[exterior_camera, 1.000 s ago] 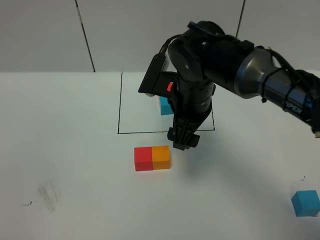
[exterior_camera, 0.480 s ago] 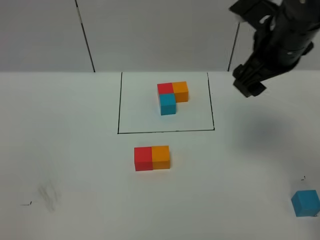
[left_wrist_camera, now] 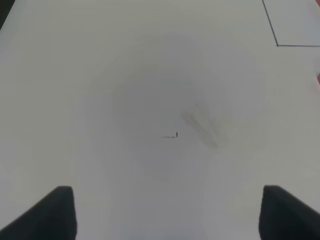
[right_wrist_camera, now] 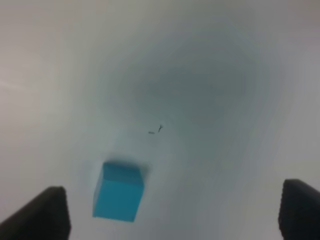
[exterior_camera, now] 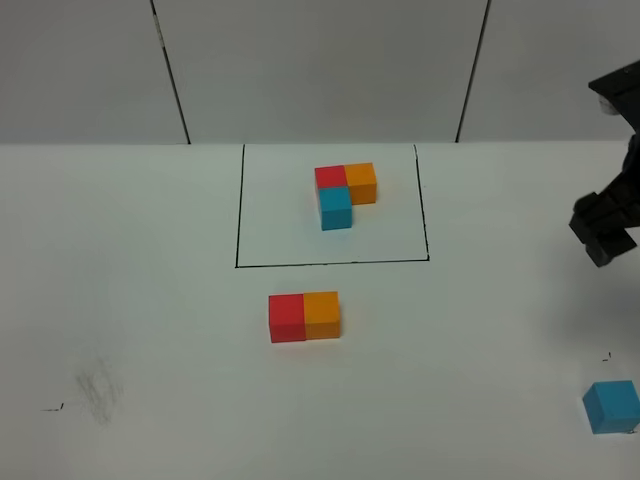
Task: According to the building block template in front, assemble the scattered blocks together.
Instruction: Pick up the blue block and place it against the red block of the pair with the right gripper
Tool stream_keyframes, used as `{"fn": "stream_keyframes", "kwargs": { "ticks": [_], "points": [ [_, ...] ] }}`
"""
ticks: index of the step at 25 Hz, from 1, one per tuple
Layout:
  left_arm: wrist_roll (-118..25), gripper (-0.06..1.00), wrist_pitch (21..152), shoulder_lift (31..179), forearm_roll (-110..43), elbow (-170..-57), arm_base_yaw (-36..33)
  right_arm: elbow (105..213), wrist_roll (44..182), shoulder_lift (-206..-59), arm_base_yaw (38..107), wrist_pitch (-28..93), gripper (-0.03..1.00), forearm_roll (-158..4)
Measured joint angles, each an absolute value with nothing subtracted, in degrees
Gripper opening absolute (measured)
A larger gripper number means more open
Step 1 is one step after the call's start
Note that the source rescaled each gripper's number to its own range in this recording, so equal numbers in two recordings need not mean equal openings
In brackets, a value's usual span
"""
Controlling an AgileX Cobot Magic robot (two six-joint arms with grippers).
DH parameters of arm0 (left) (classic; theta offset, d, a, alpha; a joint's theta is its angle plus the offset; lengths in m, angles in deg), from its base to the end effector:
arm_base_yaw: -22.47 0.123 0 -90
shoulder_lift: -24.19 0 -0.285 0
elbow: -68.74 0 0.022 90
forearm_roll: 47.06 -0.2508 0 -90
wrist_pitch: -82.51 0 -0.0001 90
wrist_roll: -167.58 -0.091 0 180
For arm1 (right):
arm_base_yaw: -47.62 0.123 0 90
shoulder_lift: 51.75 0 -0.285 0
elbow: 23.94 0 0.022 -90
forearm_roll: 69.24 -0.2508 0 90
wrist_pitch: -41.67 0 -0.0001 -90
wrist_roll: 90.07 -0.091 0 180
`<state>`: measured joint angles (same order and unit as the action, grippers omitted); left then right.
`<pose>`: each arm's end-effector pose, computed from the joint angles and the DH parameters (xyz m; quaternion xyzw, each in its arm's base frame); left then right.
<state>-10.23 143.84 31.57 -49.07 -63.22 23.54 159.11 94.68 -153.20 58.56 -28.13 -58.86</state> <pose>-0.0075 0.0027 0.2791 -0.0251 0.8510 0.0124 0.5244 0.3236 0.0469 0.2997 -0.1573 0.9783 -0.0820 0.1070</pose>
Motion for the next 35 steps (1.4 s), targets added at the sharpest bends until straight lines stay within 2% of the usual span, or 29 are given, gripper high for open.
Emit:
{"fn": "stream_keyframes", "kwargs": {
  "ticks": [5,14,22,35],
  "points": [
    [-10.2,0.85,143.8,31.6,-49.1,-63.2,23.5,152.1,92.0,-150.6,56.7,-28.0,0.72,-58.7],
    [-10.2,0.85,143.8,31.6,-49.1,-63.2,23.5,140.5,88.5,-145.1,50.1,-20.2,0.72,-60.8],
    [-10.2,0.85,143.8,31.6,-49.1,-63.2,23.5,137.2,89.9,-145.0,49.9,-15.3,0.72,-69.2],
    [-10.1,0.85,143.8,31.6,-49.1,-63.2,23.5,127.3,90.4,-144.9,49.8,-6.6,0.72,-69.2]
  ]
}}
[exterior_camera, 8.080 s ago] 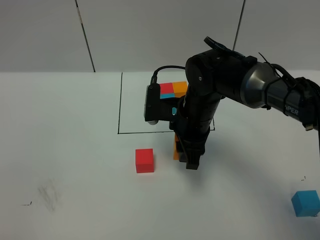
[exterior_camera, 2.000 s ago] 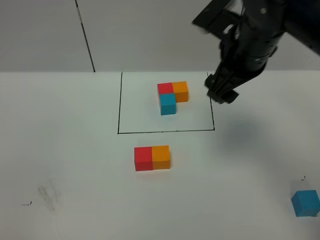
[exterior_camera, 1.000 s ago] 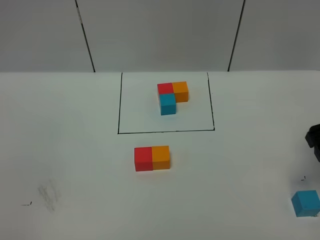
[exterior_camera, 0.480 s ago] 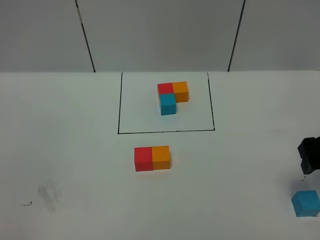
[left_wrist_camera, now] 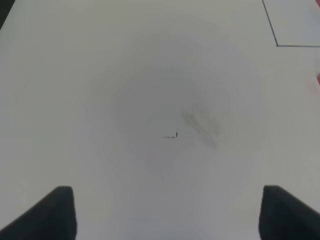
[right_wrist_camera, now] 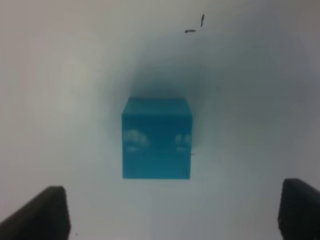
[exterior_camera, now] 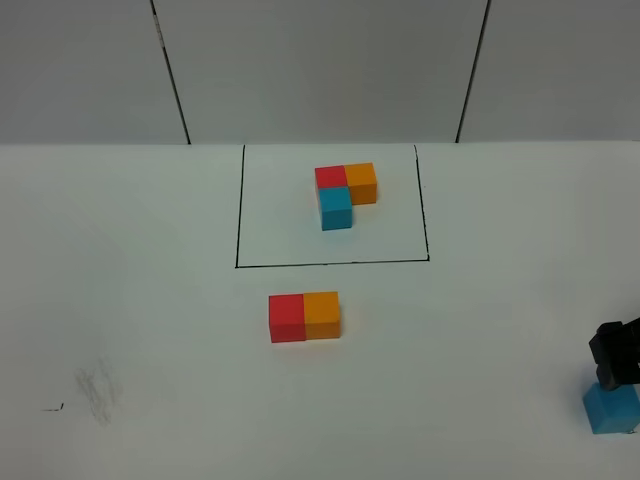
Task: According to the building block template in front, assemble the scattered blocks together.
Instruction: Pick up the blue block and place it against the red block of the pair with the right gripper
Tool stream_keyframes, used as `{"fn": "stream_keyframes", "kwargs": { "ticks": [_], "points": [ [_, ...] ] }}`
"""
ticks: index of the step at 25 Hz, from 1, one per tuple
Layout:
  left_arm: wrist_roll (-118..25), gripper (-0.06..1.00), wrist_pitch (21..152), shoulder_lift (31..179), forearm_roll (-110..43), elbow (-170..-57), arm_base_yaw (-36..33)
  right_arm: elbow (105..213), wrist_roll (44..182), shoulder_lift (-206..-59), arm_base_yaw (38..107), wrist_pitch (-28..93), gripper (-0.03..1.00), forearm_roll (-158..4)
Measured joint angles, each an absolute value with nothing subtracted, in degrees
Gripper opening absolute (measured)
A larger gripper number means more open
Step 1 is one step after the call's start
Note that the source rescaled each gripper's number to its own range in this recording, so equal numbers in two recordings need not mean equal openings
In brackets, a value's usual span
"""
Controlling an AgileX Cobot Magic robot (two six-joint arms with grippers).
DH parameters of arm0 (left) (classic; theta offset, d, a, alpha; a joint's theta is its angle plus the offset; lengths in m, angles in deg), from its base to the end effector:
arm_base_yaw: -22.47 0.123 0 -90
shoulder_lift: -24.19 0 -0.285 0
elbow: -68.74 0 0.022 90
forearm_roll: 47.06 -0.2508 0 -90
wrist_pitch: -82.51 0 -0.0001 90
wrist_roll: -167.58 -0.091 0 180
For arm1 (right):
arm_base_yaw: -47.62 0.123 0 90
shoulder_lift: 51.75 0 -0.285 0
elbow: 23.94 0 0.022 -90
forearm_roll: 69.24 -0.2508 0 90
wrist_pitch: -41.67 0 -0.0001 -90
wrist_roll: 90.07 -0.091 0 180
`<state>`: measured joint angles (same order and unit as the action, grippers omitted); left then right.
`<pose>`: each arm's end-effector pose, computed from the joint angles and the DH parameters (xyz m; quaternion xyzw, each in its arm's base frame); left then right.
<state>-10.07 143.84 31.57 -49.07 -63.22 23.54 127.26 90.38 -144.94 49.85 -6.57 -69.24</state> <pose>-0.0075 0.0027 0.2791 -0.0263 0.8510 0.0117 0.5244 0.2554 0.0099 0.2037 -0.0233 0.9961 0.0013 0.0851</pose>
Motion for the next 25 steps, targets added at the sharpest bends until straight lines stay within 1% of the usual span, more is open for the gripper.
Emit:
{"fn": "stream_keyframes", "kwargs": {
  "ticks": [12,21,25],
  "points": [
    [-10.1,0.85,143.8,31.6,-49.1,-63.2,23.5,127.1,89.9,-144.9,49.8,-4.1,0.72,-70.5],
    [-10.1,0.85,143.8,31.6,-49.1,-63.2,23.5,124.9,89.9,-145.0,49.8,0.0,0.71,-73.0],
    [-10.1,0.85,143.8,31.6,-49.1,-63.2,23.5,124.9,89.9,-146.8,49.8,0.3,0.71,-73.2]
  ]
}}
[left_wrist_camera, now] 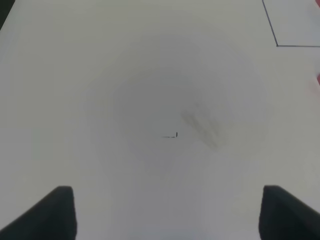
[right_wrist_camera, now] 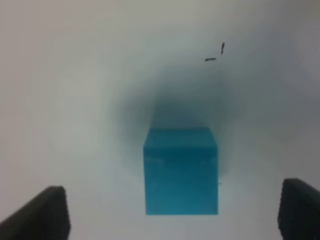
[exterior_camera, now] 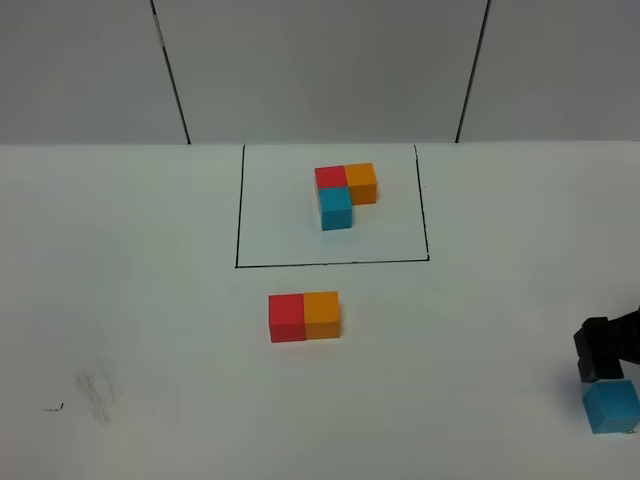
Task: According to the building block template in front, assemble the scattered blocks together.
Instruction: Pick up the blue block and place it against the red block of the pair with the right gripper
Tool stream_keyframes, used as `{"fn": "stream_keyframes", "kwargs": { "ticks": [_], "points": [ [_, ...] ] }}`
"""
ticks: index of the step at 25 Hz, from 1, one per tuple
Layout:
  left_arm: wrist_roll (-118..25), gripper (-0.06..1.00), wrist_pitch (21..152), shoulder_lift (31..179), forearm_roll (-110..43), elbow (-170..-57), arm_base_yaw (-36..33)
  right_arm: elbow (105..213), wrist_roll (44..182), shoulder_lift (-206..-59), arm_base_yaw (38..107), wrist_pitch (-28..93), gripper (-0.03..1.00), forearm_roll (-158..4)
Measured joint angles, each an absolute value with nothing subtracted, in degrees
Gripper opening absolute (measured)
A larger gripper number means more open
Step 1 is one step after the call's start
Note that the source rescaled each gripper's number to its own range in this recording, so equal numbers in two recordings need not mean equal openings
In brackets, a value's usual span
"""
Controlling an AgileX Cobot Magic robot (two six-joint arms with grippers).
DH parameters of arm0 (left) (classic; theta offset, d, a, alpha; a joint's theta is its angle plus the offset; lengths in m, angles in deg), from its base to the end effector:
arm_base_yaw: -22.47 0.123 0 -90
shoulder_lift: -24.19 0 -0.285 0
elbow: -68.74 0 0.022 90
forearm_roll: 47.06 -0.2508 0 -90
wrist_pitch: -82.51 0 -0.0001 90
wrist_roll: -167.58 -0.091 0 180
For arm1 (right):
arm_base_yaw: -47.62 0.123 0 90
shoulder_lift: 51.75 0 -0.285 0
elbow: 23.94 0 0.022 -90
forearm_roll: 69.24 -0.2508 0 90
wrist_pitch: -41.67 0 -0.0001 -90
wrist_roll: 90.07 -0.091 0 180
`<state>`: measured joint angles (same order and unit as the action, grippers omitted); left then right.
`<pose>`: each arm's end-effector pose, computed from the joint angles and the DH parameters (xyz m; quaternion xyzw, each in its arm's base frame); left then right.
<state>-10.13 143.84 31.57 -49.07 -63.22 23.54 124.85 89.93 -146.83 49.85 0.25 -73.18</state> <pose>-0.0075 0.0027 0.2791 -0.0259 0.8510 0.0119 0.5244 0.2594 0.0142 0.1874 0.0039 0.9939 0.0274 0.1065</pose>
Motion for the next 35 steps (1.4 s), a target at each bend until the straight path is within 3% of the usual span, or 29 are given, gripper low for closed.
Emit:
{"fn": "stream_keyframes", "kwargs": {
  "ticks": [20,35],
  "points": [
    [-10.1,0.85,143.8,31.6,-49.1,-63.2,23.5,124.7,89.9,-154.8,49.8,4.1,0.71,-73.5],
    [-10.2,0.85,143.8,31.6,-49.1,-63.2,23.5,117.5,89.9,-154.8,49.8,13.3,0.71,-73.1]
  ]
}}
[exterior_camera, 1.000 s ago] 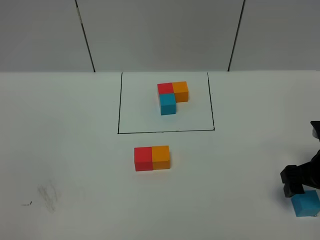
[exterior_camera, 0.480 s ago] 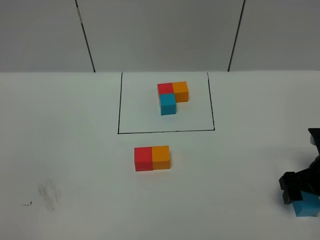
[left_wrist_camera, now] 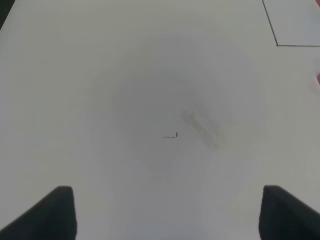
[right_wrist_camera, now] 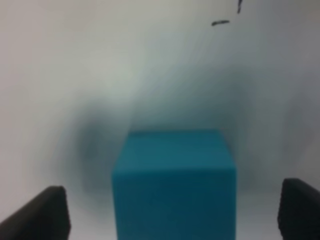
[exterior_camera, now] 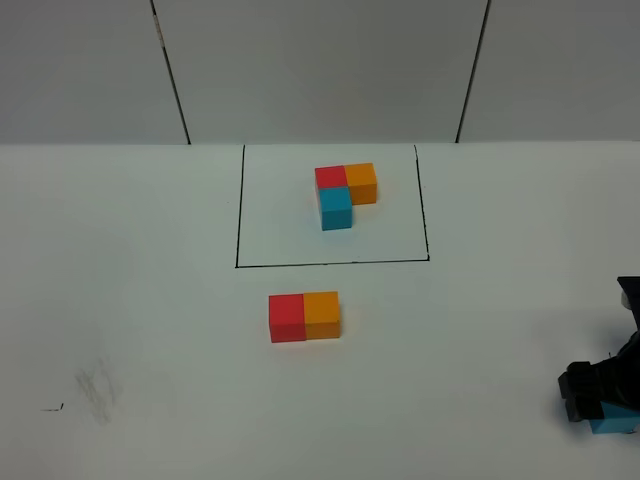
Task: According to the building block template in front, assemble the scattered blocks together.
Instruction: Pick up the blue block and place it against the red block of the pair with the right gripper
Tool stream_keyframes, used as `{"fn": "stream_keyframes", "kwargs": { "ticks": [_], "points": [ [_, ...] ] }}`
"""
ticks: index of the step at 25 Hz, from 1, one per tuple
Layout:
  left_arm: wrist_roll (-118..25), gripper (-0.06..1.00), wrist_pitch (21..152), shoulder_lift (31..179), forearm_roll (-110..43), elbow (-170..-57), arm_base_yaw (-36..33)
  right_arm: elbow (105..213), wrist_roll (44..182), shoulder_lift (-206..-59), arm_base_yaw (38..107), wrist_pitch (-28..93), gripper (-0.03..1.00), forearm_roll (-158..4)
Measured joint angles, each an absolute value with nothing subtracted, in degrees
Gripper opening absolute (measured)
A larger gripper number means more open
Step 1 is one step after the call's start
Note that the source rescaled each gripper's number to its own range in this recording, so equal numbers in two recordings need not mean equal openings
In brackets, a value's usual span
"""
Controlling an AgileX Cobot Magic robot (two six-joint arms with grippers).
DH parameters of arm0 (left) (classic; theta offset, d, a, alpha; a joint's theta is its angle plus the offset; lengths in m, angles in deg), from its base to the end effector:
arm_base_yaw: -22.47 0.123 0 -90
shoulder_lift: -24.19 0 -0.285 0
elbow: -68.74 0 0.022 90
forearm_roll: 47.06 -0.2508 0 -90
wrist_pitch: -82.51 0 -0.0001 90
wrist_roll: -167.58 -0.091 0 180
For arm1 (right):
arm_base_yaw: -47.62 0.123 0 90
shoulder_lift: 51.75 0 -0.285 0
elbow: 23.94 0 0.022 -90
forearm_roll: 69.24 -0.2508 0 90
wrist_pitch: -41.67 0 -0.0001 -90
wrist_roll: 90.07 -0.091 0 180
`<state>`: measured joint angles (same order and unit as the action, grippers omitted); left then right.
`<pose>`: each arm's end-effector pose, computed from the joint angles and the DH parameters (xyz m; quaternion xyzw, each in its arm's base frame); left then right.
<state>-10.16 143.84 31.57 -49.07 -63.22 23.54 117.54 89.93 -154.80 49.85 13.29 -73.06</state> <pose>-0.0075 0.0027 0.2791 -0.0256 0.8510 0.0121 0.5244 0.2530 0.0127 0.1283 0.0084 0.9960 0.0200 0.0872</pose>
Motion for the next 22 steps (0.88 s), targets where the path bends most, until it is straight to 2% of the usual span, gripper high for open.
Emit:
{"fn": "stream_keyframes", "kwargs": {
  "ticks": [22],
  "points": [
    [-10.2,0.85,143.8,31.6,-49.1,-63.2,23.5,117.5,89.9,-157.8,49.8,16.7,0.71,-73.0]
  ]
}}
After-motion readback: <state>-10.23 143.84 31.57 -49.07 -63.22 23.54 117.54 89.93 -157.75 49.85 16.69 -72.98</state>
